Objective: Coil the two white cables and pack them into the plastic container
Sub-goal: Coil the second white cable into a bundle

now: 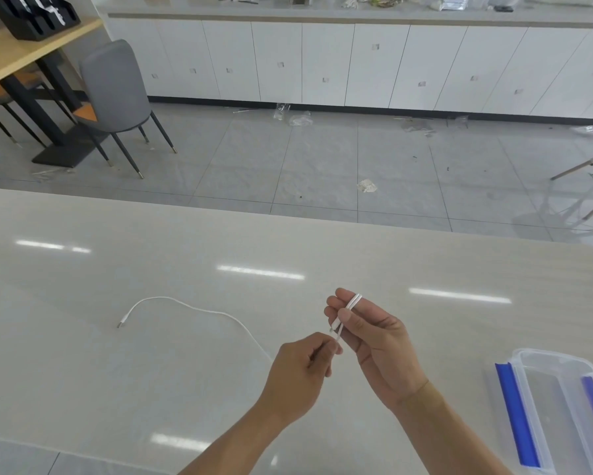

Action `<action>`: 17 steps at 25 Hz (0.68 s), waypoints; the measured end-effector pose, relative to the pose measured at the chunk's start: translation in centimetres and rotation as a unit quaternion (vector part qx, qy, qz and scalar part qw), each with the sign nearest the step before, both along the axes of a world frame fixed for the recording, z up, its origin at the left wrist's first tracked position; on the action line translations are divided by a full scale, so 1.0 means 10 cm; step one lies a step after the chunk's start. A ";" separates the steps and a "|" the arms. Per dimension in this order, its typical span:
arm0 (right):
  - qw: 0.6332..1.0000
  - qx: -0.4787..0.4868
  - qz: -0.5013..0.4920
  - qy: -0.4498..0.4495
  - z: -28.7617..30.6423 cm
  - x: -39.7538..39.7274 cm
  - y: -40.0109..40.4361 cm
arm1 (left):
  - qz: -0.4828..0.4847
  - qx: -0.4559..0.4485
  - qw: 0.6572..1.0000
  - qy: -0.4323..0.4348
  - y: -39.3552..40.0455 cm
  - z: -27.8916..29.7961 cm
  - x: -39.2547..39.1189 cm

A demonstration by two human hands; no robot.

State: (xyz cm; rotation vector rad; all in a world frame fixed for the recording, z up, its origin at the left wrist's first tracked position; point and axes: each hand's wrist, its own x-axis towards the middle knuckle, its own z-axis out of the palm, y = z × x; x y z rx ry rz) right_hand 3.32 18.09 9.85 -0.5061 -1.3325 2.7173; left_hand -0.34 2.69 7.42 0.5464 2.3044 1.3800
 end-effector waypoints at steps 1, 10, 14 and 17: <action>1.000 0.017 -0.009 -0.004 -0.02 -0.01 -0.01 | -0.002 -0.017 1.000 0.004 0.00 0.00 0.02; 0.965 0.252 -0.036 -0.060 -0.09 -0.04 -0.08 | -0.074 -0.171 0.975 0.121 -0.04 0.15 0.13; 0.904 0.410 0.109 -0.043 -0.10 0.01 -0.05 | -0.083 -0.185 0.971 0.131 -0.12 0.26 0.03; 0.864 0.462 0.200 -0.023 -0.07 0.05 -0.03 | -0.094 -0.191 0.970 0.120 -0.20 0.37 -0.07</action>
